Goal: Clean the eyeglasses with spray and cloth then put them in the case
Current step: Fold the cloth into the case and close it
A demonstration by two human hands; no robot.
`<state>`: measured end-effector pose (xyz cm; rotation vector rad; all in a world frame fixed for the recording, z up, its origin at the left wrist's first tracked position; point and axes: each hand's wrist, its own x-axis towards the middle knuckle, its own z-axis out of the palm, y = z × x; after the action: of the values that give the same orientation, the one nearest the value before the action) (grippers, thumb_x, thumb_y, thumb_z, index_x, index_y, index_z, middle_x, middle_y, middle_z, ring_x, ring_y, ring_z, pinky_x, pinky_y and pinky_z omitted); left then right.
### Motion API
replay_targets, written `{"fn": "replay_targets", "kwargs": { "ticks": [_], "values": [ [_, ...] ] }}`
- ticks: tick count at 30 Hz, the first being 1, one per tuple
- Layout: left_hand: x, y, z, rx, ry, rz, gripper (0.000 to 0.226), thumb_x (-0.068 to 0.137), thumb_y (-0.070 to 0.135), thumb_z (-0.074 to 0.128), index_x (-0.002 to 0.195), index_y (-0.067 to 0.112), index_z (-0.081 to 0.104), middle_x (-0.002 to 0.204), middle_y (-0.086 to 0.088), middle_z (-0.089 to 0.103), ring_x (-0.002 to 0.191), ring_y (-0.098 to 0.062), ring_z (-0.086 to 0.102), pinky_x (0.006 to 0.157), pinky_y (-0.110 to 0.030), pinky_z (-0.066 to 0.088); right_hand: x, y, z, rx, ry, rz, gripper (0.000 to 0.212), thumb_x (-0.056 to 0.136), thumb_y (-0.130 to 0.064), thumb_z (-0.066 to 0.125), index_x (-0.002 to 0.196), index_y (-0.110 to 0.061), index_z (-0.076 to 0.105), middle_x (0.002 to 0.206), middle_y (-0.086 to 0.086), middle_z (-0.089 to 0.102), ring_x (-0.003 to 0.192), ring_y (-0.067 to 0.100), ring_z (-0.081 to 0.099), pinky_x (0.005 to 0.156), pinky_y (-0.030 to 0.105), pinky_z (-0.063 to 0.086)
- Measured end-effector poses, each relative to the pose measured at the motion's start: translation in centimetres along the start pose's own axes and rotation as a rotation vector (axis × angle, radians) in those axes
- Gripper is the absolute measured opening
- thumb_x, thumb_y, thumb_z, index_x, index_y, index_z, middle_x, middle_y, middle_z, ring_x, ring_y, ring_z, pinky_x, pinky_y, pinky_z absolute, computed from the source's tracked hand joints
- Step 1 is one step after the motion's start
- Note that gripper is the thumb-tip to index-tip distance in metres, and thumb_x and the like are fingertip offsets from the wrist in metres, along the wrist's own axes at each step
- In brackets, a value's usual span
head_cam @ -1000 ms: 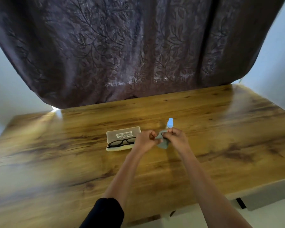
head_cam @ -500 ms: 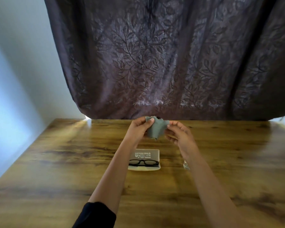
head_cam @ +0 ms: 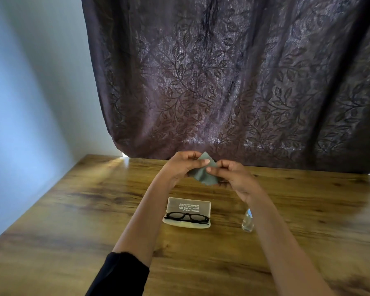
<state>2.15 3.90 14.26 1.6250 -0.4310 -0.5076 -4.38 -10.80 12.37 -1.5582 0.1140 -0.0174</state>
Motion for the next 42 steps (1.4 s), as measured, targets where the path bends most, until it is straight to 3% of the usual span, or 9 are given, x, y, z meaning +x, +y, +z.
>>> {"fn": "replay_targets", "kwargs": {
  "ticks": [7, 13, 18, 24, 28, 32, 36, 39, 42],
  "values": [
    [-0.1, 0.3, 0.5, 0.106, -0.023, 0.101, 0.024, 0.083, 0.004, 0.062, 0.106, 0.000, 0.064, 0.079, -0.001, 0.064, 0.068, -0.002, 0.058, 0.060, -0.009, 0.046, -0.2, -0.1, -0.7, -0.052, -0.032, -0.068, 0.015, 0.074, -0.023, 0.071, 0.085, -0.016, 0.065, 0.083, -0.001, 0.066, 0.081, 0.009, 0.058, 0.070, 0.020, 0.044],
    [0.4, 0.5, 1.5, -0.036, -0.019, 0.098, 0.016, 0.082, 0.009, 0.065, 0.097, 0.011, 0.068, 0.088, -0.004, 0.067, 0.081, -0.010, 0.061, 0.074, -0.021, 0.051, -0.3, -0.1, -0.9, 0.031, -0.013, -0.073, 0.021, 0.076, -0.011, 0.069, 0.097, -0.011, 0.064, 0.088, 0.002, 0.068, 0.082, 0.013, 0.063, 0.063, 0.022, 0.052],
    [0.0, -0.4, 1.9, -0.174, 0.121, -0.100, 0.031, 0.083, 0.042, 0.061, 0.092, 0.013, 0.067, 0.076, 0.001, 0.062, 0.069, -0.011, 0.057, 0.056, -0.019, 0.049, 0.0, 0.1, -1.2, 0.148, 0.099, -0.084, 0.012, 0.078, -0.014, 0.067, 0.090, -0.016, 0.066, 0.083, 0.001, 0.068, 0.079, 0.015, 0.061, 0.064, 0.026, 0.044],
    [-0.7, -1.5, 2.6, -0.256, -0.008, -0.210, 0.042, 0.081, 0.051, 0.055, 0.103, 0.016, 0.059, 0.090, -0.002, 0.064, 0.087, -0.016, 0.061, 0.081, -0.028, 0.047, 0.4, -0.1, -1.0, 0.179, 0.193, -0.081, 0.008, 0.079, -0.010, 0.067, 0.083, -0.016, 0.065, 0.080, 0.002, 0.067, 0.077, 0.013, 0.060, 0.058, 0.020, 0.047],
    [-0.9, -2.0, 3.3, -0.400, -0.011, -0.189, 0.034, 0.084, 0.043, 0.055, 0.103, 0.015, 0.058, 0.093, -0.003, 0.065, 0.090, -0.016, 0.062, 0.091, -0.031, 0.044, 0.7, 0.0, -1.1, 0.179, 0.269, -0.082, 0.011, 0.078, -0.009, 0.068, 0.083, -0.018, 0.064, 0.083, 0.001, 0.066, 0.085, 0.017, 0.060, 0.075, 0.032, 0.047],
    [-0.8, -2.2, 4.1, -0.532, 0.030, -0.209, 0.029, 0.083, 0.033, 0.062, 0.102, 0.012, 0.058, 0.089, -0.004, 0.062, 0.081, -0.015, 0.060, 0.082, -0.029, 0.047, 0.3, 0.1, -1.0, 0.150, 0.255, -0.061, 0.012, 0.077, -0.011, 0.069, 0.086, -0.017, 0.064, 0.084, 0.002, 0.066, 0.083, 0.016, 0.059, 0.068, 0.028, 0.046],
    [-0.8, -2.0, 4.6, -0.514, 0.088, -0.177, 0.001, 0.088, 0.015, 0.057, 0.089, 0.014, 0.058, 0.083, -0.003, 0.060, 0.076, -0.013, 0.056, 0.063, -0.022, 0.051, -0.4, 0.5, -1.0, 0.061, 0.252, -0.026, 0.022, 0.076, -0.016, 0.071, 0.097, -0.014, 0.066, 0.086, 0.002, 0.066, 0.080, 0.014, 0.059, 0.064, 0.025, 0.044],
    [-0.8, -1.9, 4.4, -0.478, 0.107, -0.128, 0.008, 0.087, 0.006, 0.057, 0.087, 0.013, 0.061, 0.072, 0.001, 0.066, 0.070, -0.010, 0.059, 0.049, -0.017, 0.050, -0.7, 0.6, -1.4, 0.086, 0.227, -0.013, 0.016, 0.077, -0.014, 0.070, 0.092, -0.015, 0.066, 0.084, 0.002, 0.067, 0.079, 0.015, 0.060, 0.066, 0.026, 0.048],
    [-0.8, -1.8, 4.1, -0.481, 0.098, -0.123, 0.005, 0.087, 0.008, 0.058, 0.089, 0.010, 0.062, 0.076, -0.001, 0.065, 0.073, -0.011, 0.059, 0.050, -0.015, 0.050, -0.9, 0.7, -1.8, 0.108, 0.191, 0.011, 0.018, 0.078, -0.013, 0.069, 0.095, -0.016, 0.066, 0.087, 0.004, 0.067, 0.080, 0.016, 0.061, 0.063, 0.025, 0.048]
  ]
}}
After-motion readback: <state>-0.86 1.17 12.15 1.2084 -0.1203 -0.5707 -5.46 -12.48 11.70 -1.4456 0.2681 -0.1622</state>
